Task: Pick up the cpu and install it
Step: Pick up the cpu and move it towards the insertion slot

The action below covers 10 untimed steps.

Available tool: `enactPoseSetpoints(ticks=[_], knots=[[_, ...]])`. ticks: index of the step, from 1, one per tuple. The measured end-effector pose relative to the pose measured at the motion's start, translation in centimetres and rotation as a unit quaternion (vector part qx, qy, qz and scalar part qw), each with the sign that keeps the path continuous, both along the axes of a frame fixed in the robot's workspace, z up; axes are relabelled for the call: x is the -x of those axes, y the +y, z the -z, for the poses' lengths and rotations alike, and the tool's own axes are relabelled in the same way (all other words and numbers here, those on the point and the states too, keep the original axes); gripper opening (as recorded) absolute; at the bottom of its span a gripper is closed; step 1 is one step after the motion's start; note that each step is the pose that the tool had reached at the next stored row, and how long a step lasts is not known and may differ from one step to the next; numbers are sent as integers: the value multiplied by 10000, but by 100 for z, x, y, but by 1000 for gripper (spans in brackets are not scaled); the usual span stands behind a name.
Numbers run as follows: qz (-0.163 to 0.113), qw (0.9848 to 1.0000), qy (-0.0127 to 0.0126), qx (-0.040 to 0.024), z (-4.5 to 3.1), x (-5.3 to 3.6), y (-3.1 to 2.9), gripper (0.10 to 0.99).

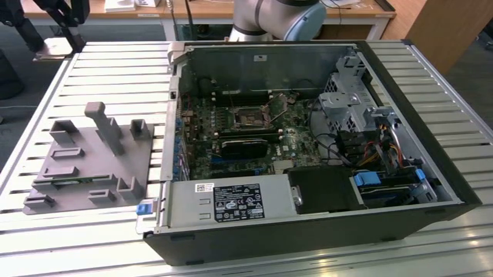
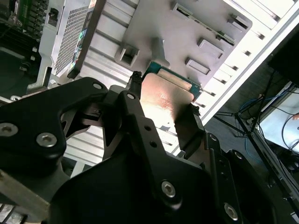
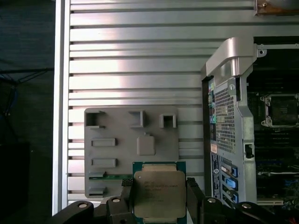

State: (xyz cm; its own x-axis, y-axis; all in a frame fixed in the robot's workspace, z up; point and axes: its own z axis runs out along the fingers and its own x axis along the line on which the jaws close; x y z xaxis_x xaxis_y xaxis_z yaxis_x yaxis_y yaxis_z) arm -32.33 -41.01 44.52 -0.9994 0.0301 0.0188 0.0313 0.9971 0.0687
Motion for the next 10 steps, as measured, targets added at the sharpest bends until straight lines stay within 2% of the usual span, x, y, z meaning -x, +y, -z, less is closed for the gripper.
enactPoseSetpoints(ticks=[10], knots=[[0, 10000, 0, 0, 0, -97, 0, 537]])
